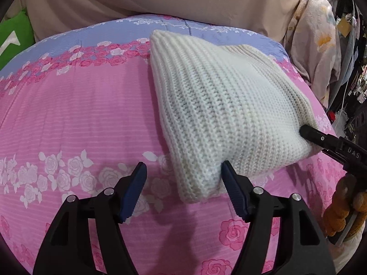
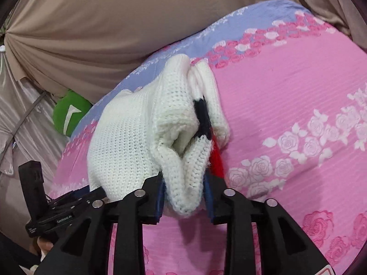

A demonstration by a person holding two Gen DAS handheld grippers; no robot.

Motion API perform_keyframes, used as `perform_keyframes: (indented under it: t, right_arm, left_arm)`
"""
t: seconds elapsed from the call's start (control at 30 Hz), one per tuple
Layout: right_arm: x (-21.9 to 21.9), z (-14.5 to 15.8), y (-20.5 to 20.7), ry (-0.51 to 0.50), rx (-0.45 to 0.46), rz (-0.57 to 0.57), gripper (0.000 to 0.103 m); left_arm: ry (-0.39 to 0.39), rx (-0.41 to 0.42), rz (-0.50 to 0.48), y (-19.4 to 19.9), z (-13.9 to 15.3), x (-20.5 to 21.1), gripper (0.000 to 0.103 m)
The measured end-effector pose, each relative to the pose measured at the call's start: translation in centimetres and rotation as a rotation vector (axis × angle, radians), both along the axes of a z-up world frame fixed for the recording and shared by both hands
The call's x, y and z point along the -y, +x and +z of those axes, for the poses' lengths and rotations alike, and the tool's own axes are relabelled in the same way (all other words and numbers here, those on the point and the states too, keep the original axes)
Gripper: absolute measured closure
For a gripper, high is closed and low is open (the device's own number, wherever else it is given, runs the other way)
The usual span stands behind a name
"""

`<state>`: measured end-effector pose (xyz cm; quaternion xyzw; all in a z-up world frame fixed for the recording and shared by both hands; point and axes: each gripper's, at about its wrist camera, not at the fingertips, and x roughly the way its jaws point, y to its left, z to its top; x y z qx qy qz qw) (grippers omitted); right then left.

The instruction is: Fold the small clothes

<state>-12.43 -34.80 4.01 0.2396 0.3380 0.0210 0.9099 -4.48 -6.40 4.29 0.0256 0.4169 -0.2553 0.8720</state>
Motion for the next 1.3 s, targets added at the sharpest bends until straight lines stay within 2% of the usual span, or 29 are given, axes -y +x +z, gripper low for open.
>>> perform_keyframes:
  t: [0.07,0.1,0.17,0.27,0.4,0.47,0.5,0.53,0.57,0.6,0.63,0.7,0.73,0.8,0.93,1.0,1.07,1.17,1.2,1.23,1.27,1.3]
  right_arm:
    - [0.3,1.8,-0.7,-0.013,0.046,-0.007,0.056]
    - [0.6,2.6,-0.8,-0.014,0.073,-0.01,0.047]
    - [1.2,4.3,-0.3,-0.018,0.123,-0.018,0.036]
    - [1.4,5.2,3.3,-0.041,0.106,0.005,0.035]
    - [-0.2,3.2,9.0,-0.101,-0.005,0.064,0.036]
    - [-0.6,3.2,9.5,-0.112,-0.003,0.083,0.065]
    - [-0.3,3.7,9.1,-0.086,0.027,0.099,0.085]
    - [0.2,4.4,8.3,-0.043,0.076,0.115,0.088]
    - [1.2,5.1,7.3,-0.01,0.133,0.109,0.089]
    - [2.1,5.2,7.0,-0.001,0.148,0.087,0.091]
    - [2.9,4.3,7.3,-0.002,0.118,0.063,0.091]
    - [4.2,0.4,9.3,-0.021,-0.02,0.023,0.092]
    - [4.7,-0.4,9.2,0.026,0.01,0.039,0.092]
    - [5.0,0.8,8.5,0.034,0.022,0.037,0.091]
    - [3.4,4.7,5.2,-0.068,0.103,-0.021,0.088]
    - [1.9,6.1,3.1,-0.091,0.151,0.017,0.084]
    - [-0.4,6.2,1.9,-0.122,0.153,0.077,0.084]
    - [-3.2,4.2,1.3,-0.196,0.086,0.142,0.086]
    - [-3.3,2.7,1.6,-0.254,0.038,0.113,0.094]
    - [-2.9,1.5,2.0,-0.278,-0.006,0.085,0.098]
    - [-1.8,-0.3,2.2,-0.276,-0.06,0.046,0.103]
    - [-0.8,-1.3,2.0,-0.214,-0.061,0.045,0.103]
  left_arm:
    - [-0.031,0.034,-0.007,-0.6,1.5,-0.5,0.038]
    - [-0.049,0.055,-0.009,-0.9,2.5,-0.7,0.038]
    - [-0.078,0.092,-0.005,-0.9,4.1,-0.9,0.03]
    - [-0.078,0.142,0.011,0.2,5.7,0.2,0.028]
    - [-0.068,0.116,0.029,2.7,5.4,2.1,0.028]
    - [-0.069,0.096,0.029,3.3,4.9,2.7,0.029]
    - [-0.068,0.095,0.029,3.4,4.8,2.8,0.029]
    - [-0.062,0.103,0.021,3.4,4.8,3.0,0.029]
    - [-0.048,0.114,0.023,3.4,4.7,3.2,0.029]
    - [-0.025,0.122,0.03,3.4,4.4,3.5,0.029]
    - [-0.008,0.118,0.03,3.7,4.0,3.7,0.028]
    - [-0.001,0.06,0.021,4.6,2.6,4.2,0.027]
    - [-0.004,0.046,0.022,4.8,2.1,4.3,0.027]
    - [0.012,0.062,0.039,4.8,1.7,4.5,0.026]
    - [0.014,0.058,0.045,4.7,2.0,4.5,0.025]
    - [0.011,0.056,0.044,4.7,2.1,4.3,0.026]
    - [0.013,0.06,0.045,4.5,2.1,4.3,0.026]
    - [0.031,0.079,0.05,4.2,2.0,4.6,0.025]
    - [0.033,0.082,0.052,4.0,2.0,4.6,0.025]
    - [0.034,0.082,0.051,3.9,2.0,4.5,0.025]
    - [0.032,0.079,0.045,3.7,2.0,4.4,0.025]
    - [0.028,0.075,0.035,3.5,2.0,4.3,0.025]
